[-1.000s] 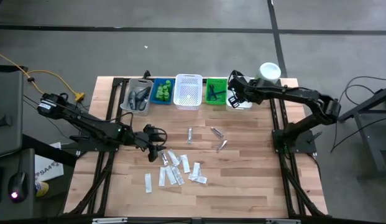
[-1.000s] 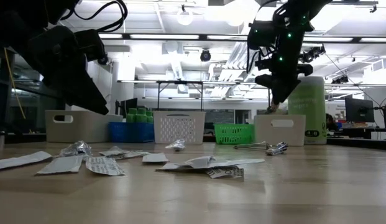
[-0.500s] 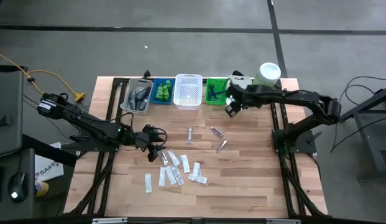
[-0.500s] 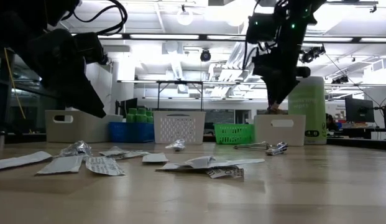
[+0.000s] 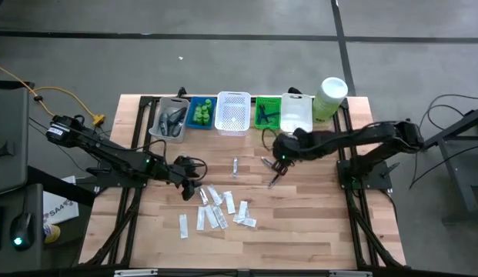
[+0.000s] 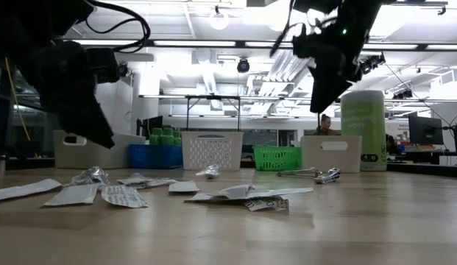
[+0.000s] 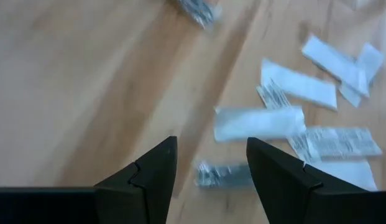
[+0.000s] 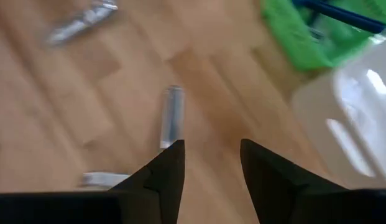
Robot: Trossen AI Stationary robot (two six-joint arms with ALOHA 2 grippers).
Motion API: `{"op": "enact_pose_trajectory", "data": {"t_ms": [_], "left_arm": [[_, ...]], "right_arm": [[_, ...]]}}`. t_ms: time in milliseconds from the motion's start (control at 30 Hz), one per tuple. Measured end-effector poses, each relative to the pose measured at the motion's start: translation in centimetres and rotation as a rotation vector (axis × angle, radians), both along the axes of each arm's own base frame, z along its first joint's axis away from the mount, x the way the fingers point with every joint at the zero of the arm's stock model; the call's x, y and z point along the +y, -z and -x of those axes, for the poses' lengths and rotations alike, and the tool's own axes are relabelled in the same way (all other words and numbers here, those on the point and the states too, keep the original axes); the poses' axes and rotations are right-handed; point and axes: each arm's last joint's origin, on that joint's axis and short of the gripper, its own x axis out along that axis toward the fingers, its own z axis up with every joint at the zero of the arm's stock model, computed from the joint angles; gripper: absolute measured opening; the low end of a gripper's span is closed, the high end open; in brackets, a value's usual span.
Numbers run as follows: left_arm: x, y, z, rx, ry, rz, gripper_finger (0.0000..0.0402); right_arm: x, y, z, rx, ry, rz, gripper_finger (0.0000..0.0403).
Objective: Pick & Place Travel size toiletries
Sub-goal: Put the bandage into the right white bin
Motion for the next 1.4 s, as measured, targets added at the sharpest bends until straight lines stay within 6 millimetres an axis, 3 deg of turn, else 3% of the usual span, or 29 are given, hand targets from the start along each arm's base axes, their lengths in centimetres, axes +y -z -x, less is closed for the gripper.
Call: {"op": "enact_pose_trajectory", "data": {"t_ms": [300, 500, 667, 867, 1067, 1400], "left_arm": [[-2.5, -0.8, 0.6, 0.081, 0.205, 0.073, 0.0195], [-5.4, -3.0, 1.6, 0.149, 0.264, 0.031, 0.0195], [-7.3, -3.6, 3.0, 0.18, 0.28, 0.035, 0.0195], [-9.2, -3.1, 4.3, 0.182, 0.285, 0.031, 0.0195], [-11.4, -0.9, 5.0, 0.264, 0.301, 0.003, 0.0195], [-14.9, 0.0, 3.0, 0.313, 0.314, -0.05, 0.0195]], "right_arm": [[4.1, -0.3, -0.5, -0.081, -0.145, -0.001, 0.0148], [5.0, -0.4, -0.4, -0.089, -0.162, 0.04, 0.0148], [5.1, -0.4, -0.4, -0.087, -0.169, 0.047, 0.0148], [5.0, -0.4, -0.4, -0.083, -0.177, 0.063, 0.0148], [5.1, -0.4, -0.3, -0.081, -0.184, 0.075, 0.0148], [5.1, -0.4, -0.4, -0.081, -0.184, 0.075, 0.0148]]}}
